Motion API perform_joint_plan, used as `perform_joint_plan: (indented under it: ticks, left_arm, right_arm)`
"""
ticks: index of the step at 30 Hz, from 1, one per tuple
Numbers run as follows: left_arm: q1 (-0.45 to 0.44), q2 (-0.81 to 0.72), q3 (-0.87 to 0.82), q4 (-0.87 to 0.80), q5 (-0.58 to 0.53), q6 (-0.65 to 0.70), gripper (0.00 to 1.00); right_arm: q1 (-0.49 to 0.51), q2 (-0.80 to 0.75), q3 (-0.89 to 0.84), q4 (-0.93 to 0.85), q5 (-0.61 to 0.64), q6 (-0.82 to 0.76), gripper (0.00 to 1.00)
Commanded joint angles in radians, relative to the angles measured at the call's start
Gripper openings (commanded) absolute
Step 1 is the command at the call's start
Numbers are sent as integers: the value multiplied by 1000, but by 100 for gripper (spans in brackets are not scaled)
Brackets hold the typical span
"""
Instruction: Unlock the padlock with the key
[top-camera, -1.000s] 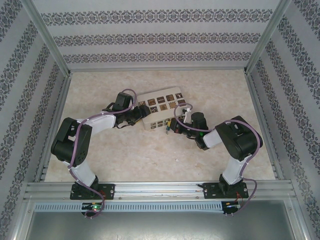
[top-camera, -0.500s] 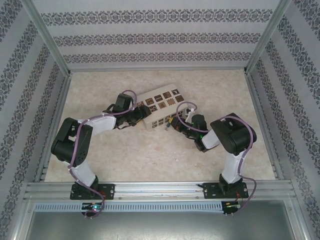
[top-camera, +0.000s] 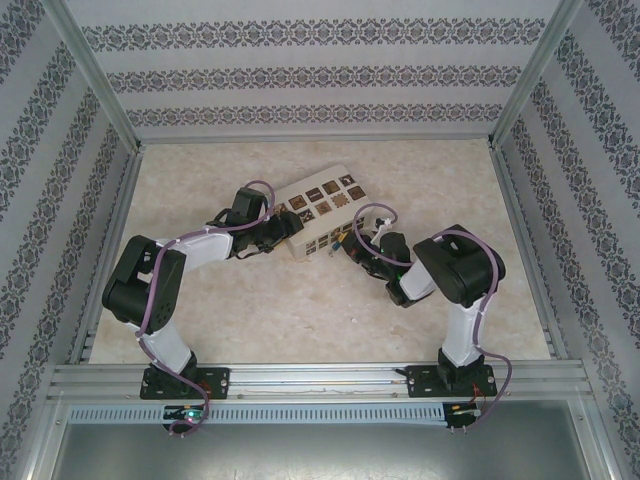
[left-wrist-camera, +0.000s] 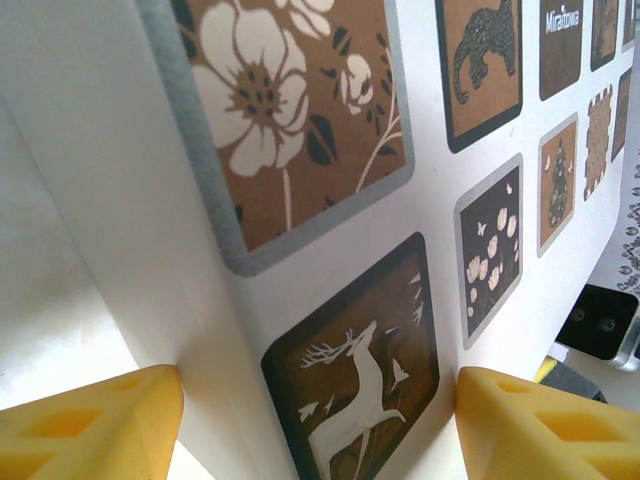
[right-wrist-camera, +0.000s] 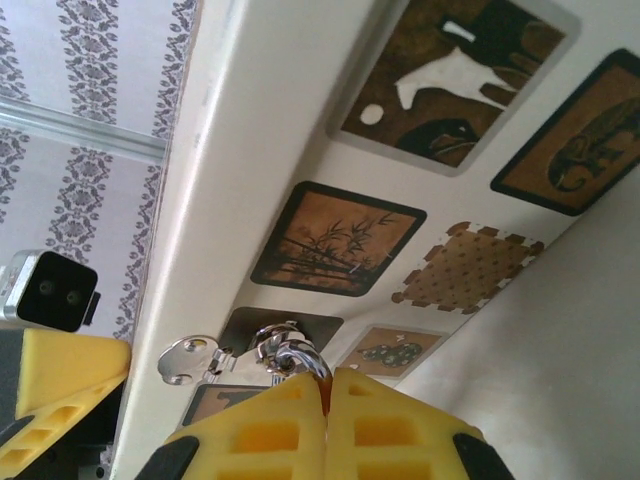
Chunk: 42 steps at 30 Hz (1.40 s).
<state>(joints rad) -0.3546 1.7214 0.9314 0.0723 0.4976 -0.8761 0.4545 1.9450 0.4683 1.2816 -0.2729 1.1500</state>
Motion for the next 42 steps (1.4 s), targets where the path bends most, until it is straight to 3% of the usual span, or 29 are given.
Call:
perform_joint_plan:
  ticks: [1,26,42]
  left_arm:
    - [-21,6,-38,-74,-8,-4,71]
    - [-20,0,-52,-55,-5,-19,72]
    - [-18,-78,-29,-77,-30,27,77]
  right_arm:
    - [12,26,-1,71,87,49,0]
    - [-5,42,11,101,207,106,0]
    - [-62,-88,-71,39,215,24,0]
